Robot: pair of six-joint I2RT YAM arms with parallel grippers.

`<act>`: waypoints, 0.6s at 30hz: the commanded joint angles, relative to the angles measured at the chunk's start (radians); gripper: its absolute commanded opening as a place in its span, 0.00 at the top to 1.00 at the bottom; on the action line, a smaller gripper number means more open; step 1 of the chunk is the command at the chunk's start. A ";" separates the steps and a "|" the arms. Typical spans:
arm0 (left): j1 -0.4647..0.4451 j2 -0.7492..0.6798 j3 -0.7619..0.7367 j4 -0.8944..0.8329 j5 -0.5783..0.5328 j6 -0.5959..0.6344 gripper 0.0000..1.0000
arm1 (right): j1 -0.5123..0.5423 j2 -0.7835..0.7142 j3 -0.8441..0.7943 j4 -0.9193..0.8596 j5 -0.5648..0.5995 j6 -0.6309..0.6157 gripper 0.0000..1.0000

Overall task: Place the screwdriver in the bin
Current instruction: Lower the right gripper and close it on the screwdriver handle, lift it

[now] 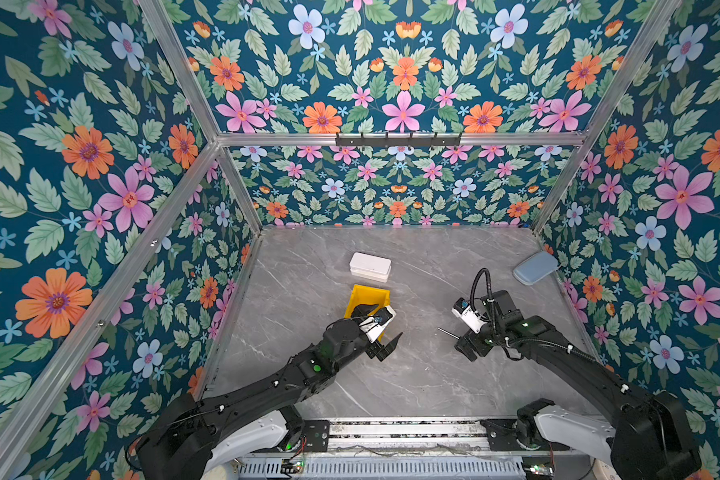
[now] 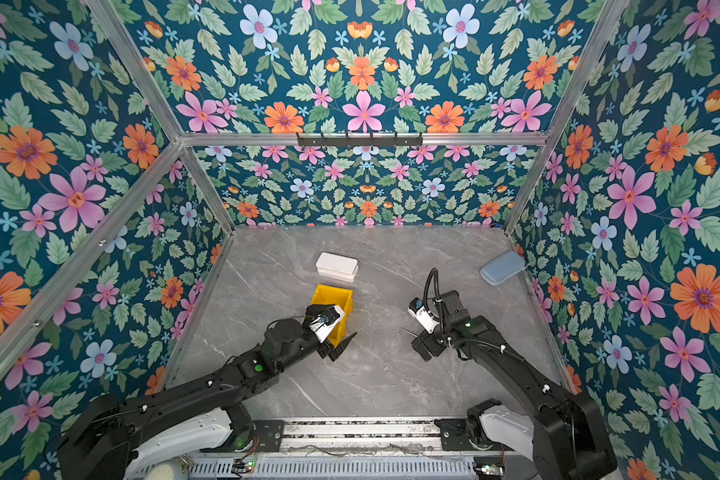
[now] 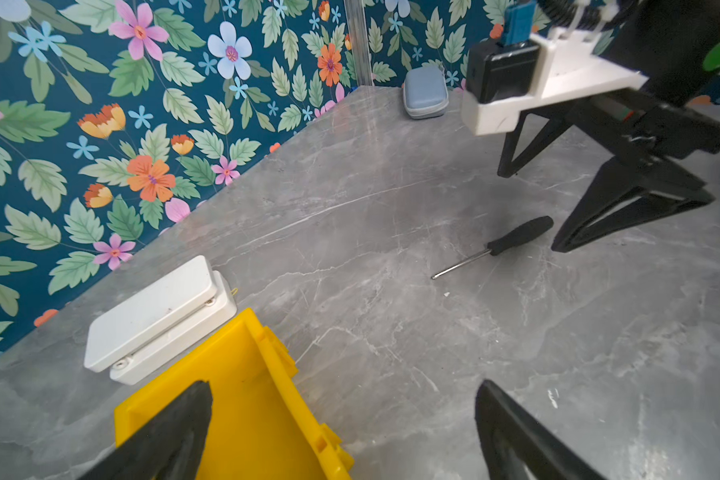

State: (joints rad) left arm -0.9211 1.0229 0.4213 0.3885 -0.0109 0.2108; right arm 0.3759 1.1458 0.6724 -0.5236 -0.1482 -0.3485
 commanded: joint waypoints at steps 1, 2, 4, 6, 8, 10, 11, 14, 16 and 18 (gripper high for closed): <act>-0.019 0.014 -0.003 0.040 0.011 -0.028 0.00 | 0.001 0.033 0.012 -0.038 0.083 0.021 0.01; -0.021 0.022 -0.010 0.058 0.018 -0.027 0.00 | 0.001 0.049 0.012 -0.037 0.101 0.025 0.01; -0.024 0.040 -0.022 0.081 0.023 -0.024 0.00 | 0.001 0.080 0.011 -0.024 0.132 0.044 0.01; -0.030 0.046 -0.015 0.079 0.021 -0.028 0.00 | 0.001 0.120 0.031 -0.041 0.137 0.060 0.01; -0.036 0.046 -0.024 0.099 0.011 -0.039 0.00 | 0.001 0.159 0.054 -0.066 0.148 0.073 0.02; -0.041 0.045 -0.033 0.107 0.000 -0.042 0.00 | 0.000 0.186 0.056 -0.075 0.151 0.046 0.02; -0.045 0.045 -0.036 0.107 -0.008 -0.042 0.00 | 0.000 0.196 0.054 -0.078 0.154 0.028 0.02; -0.051 0.040 -0.040 0.108 -0.024 -0.045 0.00 | -0.001 0.210 0.048 -0.077 0.157 0.010 0.07; -0.053 0.039 -0.041 0.110 -0.029 -0.045 0.00 | 0.000 0.217 0.045 -0.075 0.142 0.002 0.11; -0.053 0.041 -0.040 0.113 -0.032 -0.039 0.00 | 0.000 0.225 0.043 -0.067 0.133 0.004 0.18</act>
State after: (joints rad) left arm -0.9733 1.0649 0.3820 0.4671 -0.0280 0.1814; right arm 0.3756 1.3647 0.7174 -0.5762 -0.0055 -0.3222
